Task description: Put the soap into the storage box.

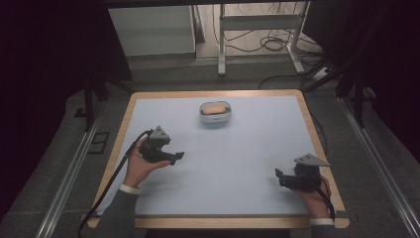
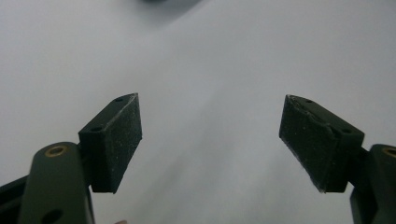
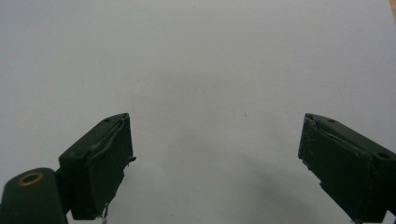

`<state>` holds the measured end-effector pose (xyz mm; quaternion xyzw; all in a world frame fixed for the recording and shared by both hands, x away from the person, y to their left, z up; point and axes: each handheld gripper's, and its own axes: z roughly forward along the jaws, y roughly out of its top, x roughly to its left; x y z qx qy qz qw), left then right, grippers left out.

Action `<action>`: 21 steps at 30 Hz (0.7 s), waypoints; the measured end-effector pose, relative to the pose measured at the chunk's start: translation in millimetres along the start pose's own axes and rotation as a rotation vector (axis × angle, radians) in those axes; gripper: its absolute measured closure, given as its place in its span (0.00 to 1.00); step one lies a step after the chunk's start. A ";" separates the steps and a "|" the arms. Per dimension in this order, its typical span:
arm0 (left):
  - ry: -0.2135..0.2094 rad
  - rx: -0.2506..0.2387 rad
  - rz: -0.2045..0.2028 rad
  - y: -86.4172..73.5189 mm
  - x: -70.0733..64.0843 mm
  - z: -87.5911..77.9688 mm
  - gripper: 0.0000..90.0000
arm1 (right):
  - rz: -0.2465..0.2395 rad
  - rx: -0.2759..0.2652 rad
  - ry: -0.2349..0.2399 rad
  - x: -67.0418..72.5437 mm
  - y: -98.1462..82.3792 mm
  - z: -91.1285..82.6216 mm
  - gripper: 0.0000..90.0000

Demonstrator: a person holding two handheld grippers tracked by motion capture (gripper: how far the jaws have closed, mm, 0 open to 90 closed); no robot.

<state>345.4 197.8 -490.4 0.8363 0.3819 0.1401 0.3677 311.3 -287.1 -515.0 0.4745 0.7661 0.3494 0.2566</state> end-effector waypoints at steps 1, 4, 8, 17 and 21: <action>0.011 0.004 -0.019 -6.9 -0.3 -2.1 0.23 | 0.001 -0.001 -0.001 0.5 0.1 0.0 0.11; 0.044 0.013 -0.054 -25.2 -0.6 -6.6 0.24 | 0.004 0.000 -0.008 1.7 0.1 0.6 0.11; 0.070 0.022 -0.086 -44.7 0.9 -7.8 0.24 | 0.000 -0.012 0.004 5.2 2.0 0.8 0.11; 0.059 0.044 -0.078 -49.1 0.4 0.3 0.24 | -0.020 -0.049 0.010 13.1 6.2 1.7 0.11; 0.057 0.050 -0.081 -51.0 0.2 1.6 0.23 | -0.007 -0.075 0.021 13.4 8.6 1.2 0.11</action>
